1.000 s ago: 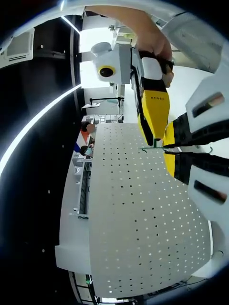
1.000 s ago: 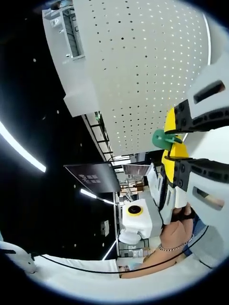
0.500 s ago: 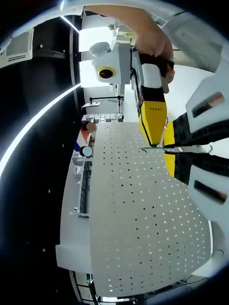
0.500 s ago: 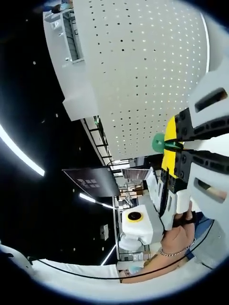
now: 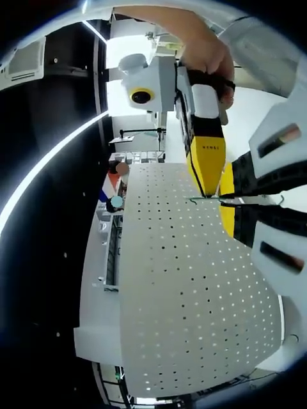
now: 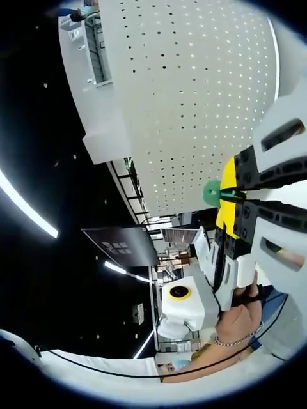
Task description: Insert the hook assembly into the mounting plate slot until the hook locks in place.
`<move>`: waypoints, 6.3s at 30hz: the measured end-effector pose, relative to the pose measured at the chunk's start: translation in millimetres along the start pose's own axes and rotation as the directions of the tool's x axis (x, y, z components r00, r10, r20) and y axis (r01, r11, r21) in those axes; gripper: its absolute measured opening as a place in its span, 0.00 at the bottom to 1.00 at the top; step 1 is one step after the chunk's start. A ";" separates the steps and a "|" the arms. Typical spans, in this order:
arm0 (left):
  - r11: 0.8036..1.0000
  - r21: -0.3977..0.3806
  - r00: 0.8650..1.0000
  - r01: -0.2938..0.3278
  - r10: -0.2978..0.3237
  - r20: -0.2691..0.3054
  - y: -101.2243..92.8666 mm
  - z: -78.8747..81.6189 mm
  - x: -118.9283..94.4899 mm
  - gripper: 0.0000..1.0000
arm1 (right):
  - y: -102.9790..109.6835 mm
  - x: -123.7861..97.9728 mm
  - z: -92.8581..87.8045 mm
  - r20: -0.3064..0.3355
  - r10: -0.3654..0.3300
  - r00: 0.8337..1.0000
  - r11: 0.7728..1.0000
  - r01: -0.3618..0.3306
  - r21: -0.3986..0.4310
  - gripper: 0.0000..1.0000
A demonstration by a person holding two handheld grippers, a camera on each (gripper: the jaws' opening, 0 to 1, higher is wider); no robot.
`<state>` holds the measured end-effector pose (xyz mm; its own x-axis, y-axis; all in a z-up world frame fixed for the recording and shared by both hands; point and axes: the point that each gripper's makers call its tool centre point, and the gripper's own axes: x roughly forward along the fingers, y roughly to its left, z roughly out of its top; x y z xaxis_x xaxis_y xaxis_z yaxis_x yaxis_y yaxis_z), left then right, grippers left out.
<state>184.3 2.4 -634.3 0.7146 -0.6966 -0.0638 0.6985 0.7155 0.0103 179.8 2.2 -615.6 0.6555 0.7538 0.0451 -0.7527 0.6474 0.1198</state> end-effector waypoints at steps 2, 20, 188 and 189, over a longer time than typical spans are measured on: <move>1.000 -0.005 1.000 0.000 0.000 0.009 -0.2 1.5 -0.2 0.02 | 1.2 -0.3 1.4 0.008 0.002 1.000 1.000 -0.002 -0.003 0.00; 1.000 0.017 1.000 -0.001 0.001 0.004 -1.0 0.9 -0.5 0.03 | 1.1 -0.9 0.5 0.002 0.001 1.000 1.000 -0.001 0.021 0.00; 0.999 -0.050 0.959 -0.018 0.004 -0.283 -0.5 -133.2 -39.3 0.69 | -147.8 106.7 74.5 0.098 -0.688 0.719 0.724 0.689 0.033 0.03; 0.999 -0.050 0.959 -0.018 0.003 -0.282 -0.7 -133.0 -39.3 0.69 | -147.7 106.4 74.5 0.100 -0.687 0.720 0.726 0.687 0.033 0.03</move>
<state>150.6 36.1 -764.5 0.6766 -0.6516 -0.3430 0.6831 0.7293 -0.0382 365.3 -21.6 -554.6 0.9950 0.0870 0.0489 -0.0935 0.9842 0.1504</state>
